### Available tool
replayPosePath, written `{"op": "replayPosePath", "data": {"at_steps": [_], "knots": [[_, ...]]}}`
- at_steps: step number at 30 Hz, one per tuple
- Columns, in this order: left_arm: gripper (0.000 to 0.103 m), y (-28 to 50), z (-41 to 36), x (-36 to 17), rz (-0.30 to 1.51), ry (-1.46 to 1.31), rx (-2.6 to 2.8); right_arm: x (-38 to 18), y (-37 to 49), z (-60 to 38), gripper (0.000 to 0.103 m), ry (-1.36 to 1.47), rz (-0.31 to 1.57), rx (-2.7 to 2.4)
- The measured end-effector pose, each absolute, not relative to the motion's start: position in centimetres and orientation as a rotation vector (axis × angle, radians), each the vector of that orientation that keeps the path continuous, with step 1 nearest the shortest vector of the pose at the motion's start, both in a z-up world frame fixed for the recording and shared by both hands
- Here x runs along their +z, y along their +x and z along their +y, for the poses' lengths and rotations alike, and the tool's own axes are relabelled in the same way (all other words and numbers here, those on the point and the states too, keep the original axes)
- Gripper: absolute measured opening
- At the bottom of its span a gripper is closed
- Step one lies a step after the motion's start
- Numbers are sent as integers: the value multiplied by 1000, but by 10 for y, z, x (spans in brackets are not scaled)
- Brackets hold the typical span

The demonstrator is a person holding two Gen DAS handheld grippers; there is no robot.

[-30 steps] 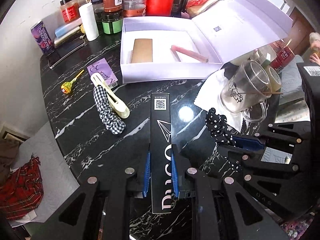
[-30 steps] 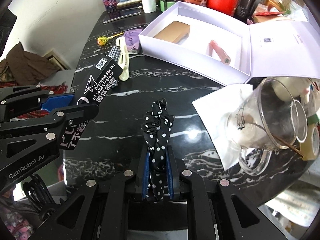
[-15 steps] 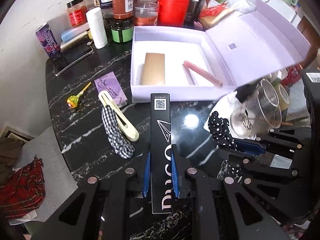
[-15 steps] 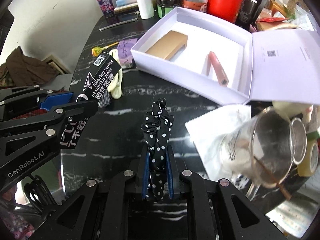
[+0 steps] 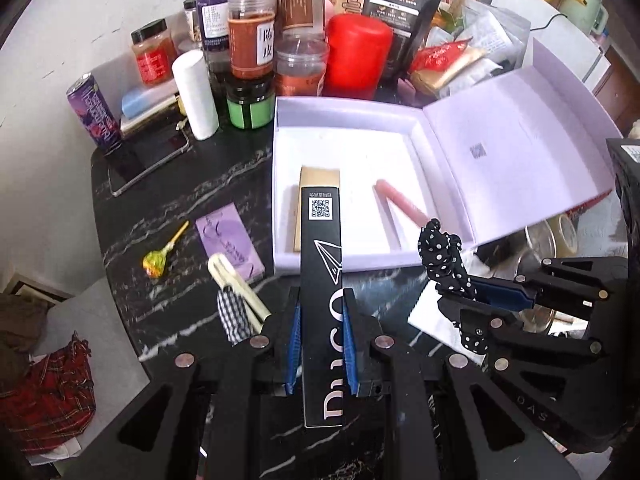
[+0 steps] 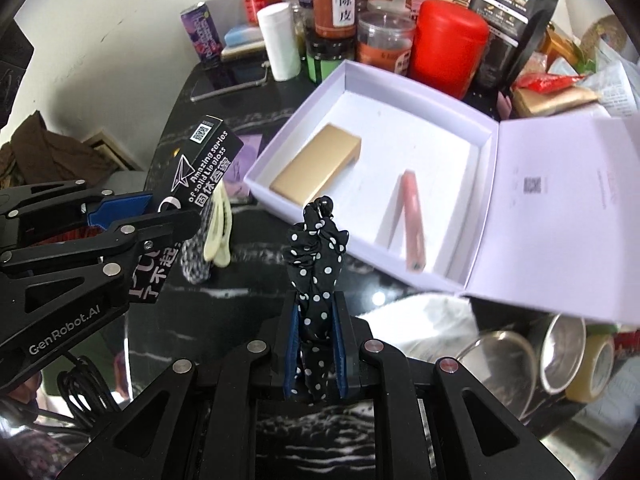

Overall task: Organize rigid objects
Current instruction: 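Carry the DUCO box and polka-dot scrunchie over the lavender box with both tools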

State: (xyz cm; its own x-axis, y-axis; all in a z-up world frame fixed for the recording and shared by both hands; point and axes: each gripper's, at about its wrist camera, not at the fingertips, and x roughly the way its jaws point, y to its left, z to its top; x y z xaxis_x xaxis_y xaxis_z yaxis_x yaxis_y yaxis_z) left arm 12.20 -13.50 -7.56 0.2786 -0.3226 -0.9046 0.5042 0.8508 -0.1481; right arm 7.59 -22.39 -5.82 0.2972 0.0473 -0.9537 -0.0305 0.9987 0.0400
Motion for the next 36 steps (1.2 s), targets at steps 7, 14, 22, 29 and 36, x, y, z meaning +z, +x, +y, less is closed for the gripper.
{"op": "replayPosePath", "data": {"at_steps": [7,14,22,29,36], "knots": [[18,146,-149,-66,1135,190,-570,-47,99,-240,15,30,1254,54],[18,167,-168,-57,1108,218,-592,-42,118,-255,15,32,1243,49],[18,187,-191,-58,1092,247,-624,-47,136,-277,15,41,1238,32],[18,206,-216,-68,1087,284,-659,-50,153,-296,15,38,1228,6],[18,222,-235,-87,1113,311,-683,-58,171,-314,15,28,1233,-21]]}}
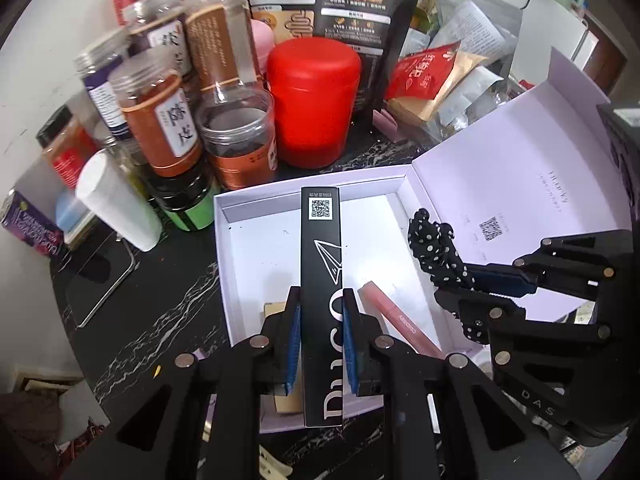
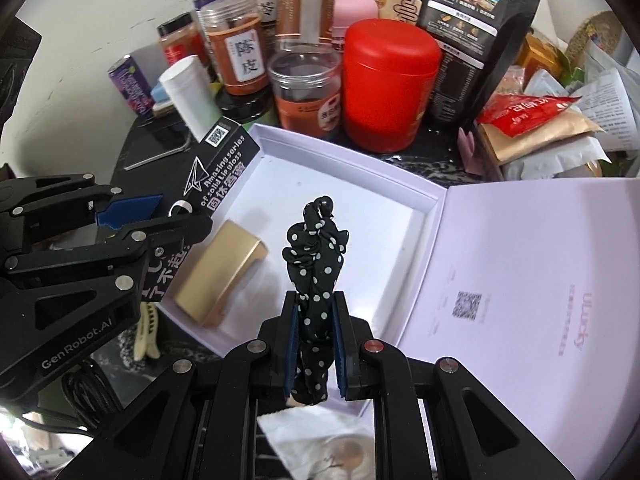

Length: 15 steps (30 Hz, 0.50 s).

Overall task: Organize rigid objects
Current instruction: 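Carry the DUCO box and polka-dot scrunchie over the lavender box with both tools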

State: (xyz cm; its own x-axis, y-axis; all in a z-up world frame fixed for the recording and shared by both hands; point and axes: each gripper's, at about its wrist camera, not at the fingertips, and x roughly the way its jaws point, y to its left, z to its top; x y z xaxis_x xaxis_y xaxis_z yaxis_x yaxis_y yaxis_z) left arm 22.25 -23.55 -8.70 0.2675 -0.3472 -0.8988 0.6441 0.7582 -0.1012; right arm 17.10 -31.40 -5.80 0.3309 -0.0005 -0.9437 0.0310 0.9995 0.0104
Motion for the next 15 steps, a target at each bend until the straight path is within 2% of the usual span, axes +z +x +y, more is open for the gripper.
{"op": "replayPosePath", "data": {"at_steps": [15], "knots": [[18,242,-264,-131,1195,345,-694,-94,199,-339,15,27,1298,-51]]}}
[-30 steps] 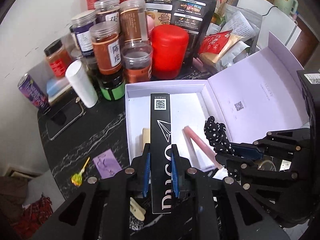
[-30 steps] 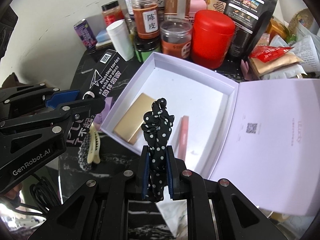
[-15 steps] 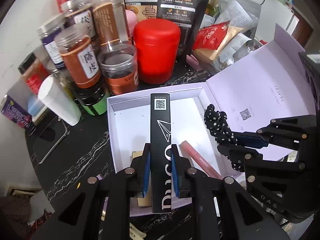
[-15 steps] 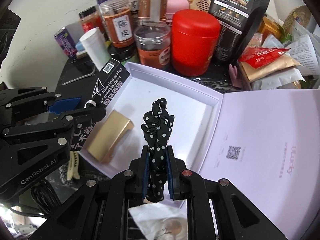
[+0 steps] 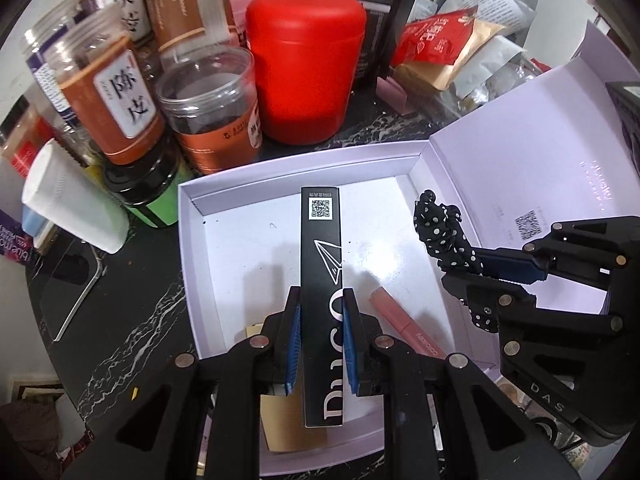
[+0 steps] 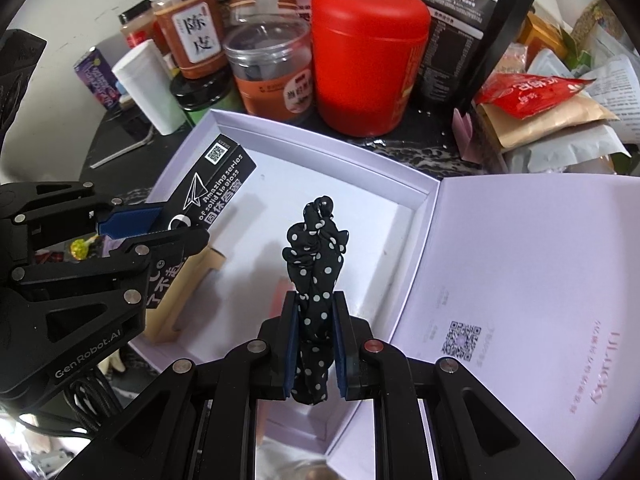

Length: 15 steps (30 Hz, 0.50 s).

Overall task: Organize rigid objects
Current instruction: 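Carry the DUCO box and polka-dot scrunchie over the lavender box with both tools, then lower the DUCO box into the box while the right tool lowers the scrunchie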

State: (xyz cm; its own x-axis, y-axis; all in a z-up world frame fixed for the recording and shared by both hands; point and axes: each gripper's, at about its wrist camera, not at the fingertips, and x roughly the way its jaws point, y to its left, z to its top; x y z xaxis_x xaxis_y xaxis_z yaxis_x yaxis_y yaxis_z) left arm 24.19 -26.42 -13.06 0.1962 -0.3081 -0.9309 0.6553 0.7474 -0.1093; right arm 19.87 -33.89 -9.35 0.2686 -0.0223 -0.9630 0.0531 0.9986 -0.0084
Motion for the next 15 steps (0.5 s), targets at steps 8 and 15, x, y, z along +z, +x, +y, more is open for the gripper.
{"op": "replayPosePath", "data": {"at_steps": [8,15], "knots": [[18,249,-276,-151,1244,362,-695,-112,206,-345,15,21,1331,-69],[18,252,-283,-164,1276,381,-696,-124,212,-346,15,6,1347,-75]]}}
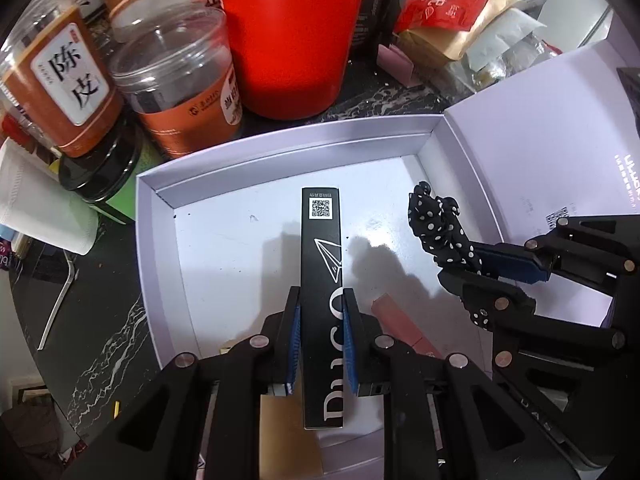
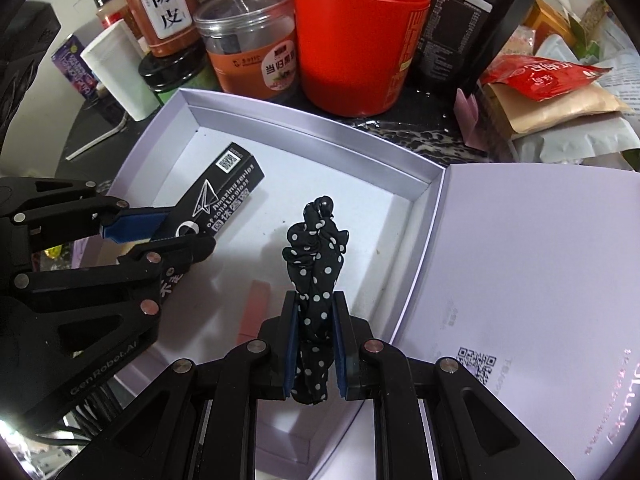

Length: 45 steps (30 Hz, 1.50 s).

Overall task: Organize rigid objects
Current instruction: 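Lower the DUCO box into the box while the right tool lowers the scrunchie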

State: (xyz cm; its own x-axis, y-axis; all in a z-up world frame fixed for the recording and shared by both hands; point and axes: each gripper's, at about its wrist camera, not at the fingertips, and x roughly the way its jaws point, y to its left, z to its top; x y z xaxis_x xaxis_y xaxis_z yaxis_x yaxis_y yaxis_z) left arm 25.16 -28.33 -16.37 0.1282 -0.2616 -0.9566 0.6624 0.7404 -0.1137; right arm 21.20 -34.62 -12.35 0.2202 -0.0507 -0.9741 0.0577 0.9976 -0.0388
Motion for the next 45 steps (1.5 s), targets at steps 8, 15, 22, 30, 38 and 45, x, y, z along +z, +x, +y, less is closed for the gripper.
{"op": "replayPosePath", "data": {"at_steps": [8,15,22,30,38,45], "knots": [[18,259,-290,-180,1329,379,-690,-136,218,-348,15,1,1333,-98],[18,262,-291,-196,1363,360,-674,-147,224,-349,16,28,1345,-106],[18,266,-291,-203,1360,377,-634,-153,229,-352,16,36,1359,-97],[18,273,-285,-204,1388,345,-600,-154,220,-355,19,17,1364,-118],[23,267,-281,-185,1340,393,-557,-141,210,-352,30,10,1345,-143],[81,258,-278,-159,1297,381,-553,-118,202,-355,30,11,1317,-167]]}}
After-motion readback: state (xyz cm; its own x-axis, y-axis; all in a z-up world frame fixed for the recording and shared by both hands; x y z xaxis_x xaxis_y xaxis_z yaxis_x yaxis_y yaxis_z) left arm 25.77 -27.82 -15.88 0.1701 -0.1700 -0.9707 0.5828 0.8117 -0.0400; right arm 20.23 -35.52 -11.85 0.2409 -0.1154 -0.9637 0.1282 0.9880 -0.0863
